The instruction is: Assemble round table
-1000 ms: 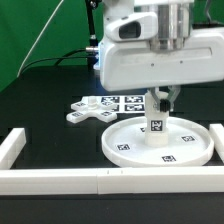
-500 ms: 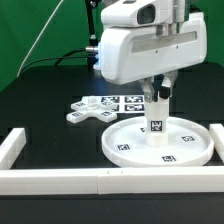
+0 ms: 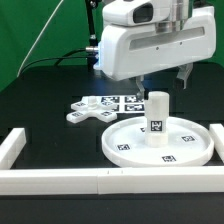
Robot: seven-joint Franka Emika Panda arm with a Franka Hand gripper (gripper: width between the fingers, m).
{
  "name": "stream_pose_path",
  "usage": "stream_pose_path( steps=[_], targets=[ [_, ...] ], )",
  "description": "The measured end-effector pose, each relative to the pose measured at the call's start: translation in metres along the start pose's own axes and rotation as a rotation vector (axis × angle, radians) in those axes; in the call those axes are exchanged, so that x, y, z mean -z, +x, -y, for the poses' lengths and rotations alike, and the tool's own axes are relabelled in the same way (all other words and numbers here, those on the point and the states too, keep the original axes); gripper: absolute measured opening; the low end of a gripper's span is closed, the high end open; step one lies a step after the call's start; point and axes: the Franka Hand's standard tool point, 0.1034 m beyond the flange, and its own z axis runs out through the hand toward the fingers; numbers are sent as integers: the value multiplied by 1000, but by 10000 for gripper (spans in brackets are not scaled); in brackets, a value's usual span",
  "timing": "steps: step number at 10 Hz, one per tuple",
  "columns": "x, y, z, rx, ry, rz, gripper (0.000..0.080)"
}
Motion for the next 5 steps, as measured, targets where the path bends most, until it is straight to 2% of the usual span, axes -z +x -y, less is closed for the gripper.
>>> stream_pose_path(
  steps=[3,5],
  targets=[
    [-24,-15,7,0,-13,-9,649],
    [-24,-15,6,-1,-13,-9,649]
  ],
)
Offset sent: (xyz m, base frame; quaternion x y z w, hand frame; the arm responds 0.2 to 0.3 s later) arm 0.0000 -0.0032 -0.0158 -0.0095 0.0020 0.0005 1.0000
